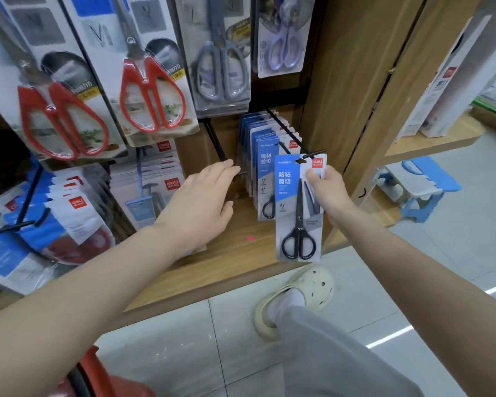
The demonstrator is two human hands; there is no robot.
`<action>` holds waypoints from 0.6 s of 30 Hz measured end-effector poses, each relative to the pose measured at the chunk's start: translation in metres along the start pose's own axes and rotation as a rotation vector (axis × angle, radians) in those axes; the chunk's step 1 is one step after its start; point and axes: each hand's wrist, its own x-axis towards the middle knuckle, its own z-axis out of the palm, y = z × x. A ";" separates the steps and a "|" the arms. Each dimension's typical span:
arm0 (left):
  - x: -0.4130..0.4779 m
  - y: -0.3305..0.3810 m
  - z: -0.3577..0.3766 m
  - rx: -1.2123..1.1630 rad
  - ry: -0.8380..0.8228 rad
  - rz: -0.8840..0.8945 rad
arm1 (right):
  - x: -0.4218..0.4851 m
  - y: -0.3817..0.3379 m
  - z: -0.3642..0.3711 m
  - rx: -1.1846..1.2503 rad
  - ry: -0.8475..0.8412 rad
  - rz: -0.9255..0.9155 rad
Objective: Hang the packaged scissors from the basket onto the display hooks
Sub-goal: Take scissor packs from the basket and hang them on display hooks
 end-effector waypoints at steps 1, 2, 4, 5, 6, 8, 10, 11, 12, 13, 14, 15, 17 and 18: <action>-0.001 -0.001 0.001 0.000 0.004 0.009 | 0.005 -0.002 0.002 -0.004 0.012 0.006; -0.001 -0.002 0.002 -0.001 0.005 0.019 | 0.010 -0.002 0.004 -0.008 0.020 0.004; -0.003 -0.004 0.004 -0.007 0.004 0.035 | 0.021 -0.001 0.009 -0.020 0.026 0.000; -0.004 -0.005 0.005 -0.011 0.005 0.042 | 0.025 -0.002 0.012 -0.014 0.025 -0.001; -0.005 -0.005 0.005 -0.015 0.010 0.049 | 0.029 -0.004 0.014 -0.017 0.030 -0.002; -0.006 -0.006 0.006 -0.028 0.022 0.058 | 0.037 -0.011 0.018 -0.028 0.036 -0.009; -0.007 -0.007 0.007 -0.034 0.031 0.065 | 0.047 -0.016 0.021 -0.015 0.046 0.006; -0.007 -0.008 0.008 -0.033 0.036 0.068 | 0.051 -0.017 0.022 -0.015 0.053 0.020; -0.006 -0.009 0.008 -0.032 0.039 0.070 | 0.054 -0.018 0.023 -0.022 0.068 0.026; -0.006 -0.010 0.008 -0.029 0.041 0.071 | 0.056 -0.018 0.024 -0.029 0.080 0.032; -0.005 -0.011 0.008 -0.025 0.043 0.074 | 0.057 -0.019 0.024 -0.023 0.092 0.032; -0.005 -0.012 0.009 -0.020 0.043 0.079 | 0.059 -0.018 0.024 -0.020 0.102 0.026; -0.005 -0.013 0.008 -0.010 0.038 0.085 | 0.061 -0.018 0.024 -0.029 0.128 0.013; -0.005 -0.013 0.007 -0.004 0.034 0.086 | 0.062 -0.017 0.023 -0.034 0.144 0.018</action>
